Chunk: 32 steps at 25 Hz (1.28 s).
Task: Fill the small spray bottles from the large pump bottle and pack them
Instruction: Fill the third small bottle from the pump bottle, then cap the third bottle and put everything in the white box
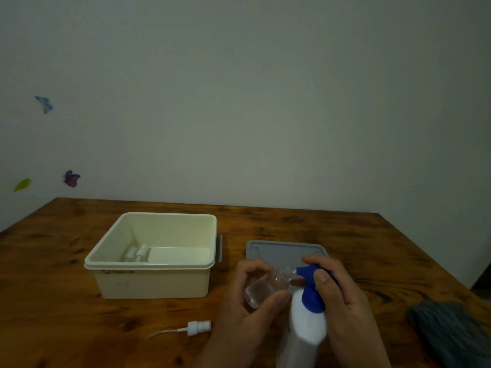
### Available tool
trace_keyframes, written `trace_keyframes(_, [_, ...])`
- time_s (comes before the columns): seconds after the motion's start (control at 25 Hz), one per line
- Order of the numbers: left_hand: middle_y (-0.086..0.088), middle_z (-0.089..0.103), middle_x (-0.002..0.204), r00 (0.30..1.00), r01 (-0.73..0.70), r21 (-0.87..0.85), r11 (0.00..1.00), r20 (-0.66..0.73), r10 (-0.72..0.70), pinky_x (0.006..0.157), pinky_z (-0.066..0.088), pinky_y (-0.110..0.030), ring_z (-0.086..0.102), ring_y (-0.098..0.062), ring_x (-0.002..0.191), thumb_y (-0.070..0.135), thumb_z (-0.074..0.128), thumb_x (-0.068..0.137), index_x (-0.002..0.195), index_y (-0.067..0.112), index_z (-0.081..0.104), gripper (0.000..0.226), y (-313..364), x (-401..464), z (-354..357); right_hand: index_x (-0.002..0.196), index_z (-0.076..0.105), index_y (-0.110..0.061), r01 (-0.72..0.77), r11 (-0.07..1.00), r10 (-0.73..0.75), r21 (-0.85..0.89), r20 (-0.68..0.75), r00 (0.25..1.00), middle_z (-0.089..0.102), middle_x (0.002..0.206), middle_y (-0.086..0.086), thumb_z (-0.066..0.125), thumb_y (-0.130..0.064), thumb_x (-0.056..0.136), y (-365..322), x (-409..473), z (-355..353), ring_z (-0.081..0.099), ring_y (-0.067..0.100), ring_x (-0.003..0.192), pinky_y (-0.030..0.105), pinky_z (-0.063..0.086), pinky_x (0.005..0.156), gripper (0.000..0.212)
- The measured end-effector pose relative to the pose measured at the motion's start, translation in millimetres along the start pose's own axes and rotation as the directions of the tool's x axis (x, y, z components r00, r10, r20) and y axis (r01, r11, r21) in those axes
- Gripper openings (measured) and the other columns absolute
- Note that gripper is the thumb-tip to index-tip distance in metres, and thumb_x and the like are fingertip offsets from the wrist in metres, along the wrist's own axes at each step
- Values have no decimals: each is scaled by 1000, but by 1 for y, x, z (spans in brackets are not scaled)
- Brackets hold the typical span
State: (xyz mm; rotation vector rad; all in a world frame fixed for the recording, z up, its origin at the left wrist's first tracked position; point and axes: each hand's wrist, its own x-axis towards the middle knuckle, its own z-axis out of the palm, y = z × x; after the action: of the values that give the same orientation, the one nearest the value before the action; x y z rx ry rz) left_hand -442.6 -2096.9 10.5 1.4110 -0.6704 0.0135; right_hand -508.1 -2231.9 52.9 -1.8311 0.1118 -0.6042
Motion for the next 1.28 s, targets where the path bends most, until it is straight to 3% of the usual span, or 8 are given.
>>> trace_keyframes(0.2, [21,59,98,1000,6,-8,1000,-27,-6,75,59,-38,64,-13,90,31,72,73,96,47,54,34,0,2,-3,102,54,-58,-27,998,29,-54,24,999,68,100,-6,43,-83,62,-7,0,-4,65,2,86,24,46,73,49])
trace_keyframes(0.32, [13,61,101,998,-5,-17,1000,-69,4,75,59,-39,65,-17,92,35,72,75,102,41,54,34,1,4,-11,102,45,-69,-30,997,31,-74,15,999,60,110,-14,41,-70,68,-16,-3,0,61,0,89,30,47,81,35])
trace_keyframes(0.48, [7,68,106,991,26,-77,997,-127,-35,75,58,-33,68,-19,96,26,74,77,112,31,58,39,7,-5,-27,122,48,-38,263,847,-353,-463,-117,928,56,128,-4,38,-74,78,-22,-5,-12,55,24,111,51,47,92,58])
trace_keyframes(0.64, [-1,71,104,961,85,-99,991,-255,-108,78,57,-40,68,-22,96,25,76,74,106,24,64,34,0,-22,-59,84,67,-13,628,548,-622,-552,234,748,72,88,5,21,-56,93,-34,2,9,54,20,87,14,34,98,63])
trace_keyframes(0.76, [-10,71,105,944,118,-96,988,-297,-142,80,55,-43,66,-31,99,28,76,72,107,20,63,38,-3,-36,-82,93,64,-23,717,578,-625,-390,354,696,64,92,-9,26,-48,95,-37,-20,64,59,8,93,14,36,94,45])
trace_keyframes(0.88, [-12,71,106,933,134,-64,989,-328,-147,82,55,-44,67,-31,100,26,76,72,107,21,61,38,-1,-45,-104,97,61,-29,640,723,-580,-259,275,767,64,97,-13,54,-30,83,-15,-31,96,58,5,93,12,43,84,16])
trace_keyframes(1.04, [-9,71,105,917,170,-17,985,-363,-165,84,56,-41,67,-27,100,23,77,73,104,24,60,35,2,-56,-127,100,60,-28,560,770,-456,-305,350,818,62,94,-12,52,-30,83,3,-14,123,56,5,88,10,42,72,18])
trace_keyframes(1.28, [-3,71,96,892,200,89,976,-429,-144,73,56,-31,69,-21,90,33,79,63,96,27,61,38,-3,-65,-142,114,54,-36,495,738,-212,-458,539,815,58,109,-19,53,-42,84,27,-1,137,49,1,101,17,41,82,31])
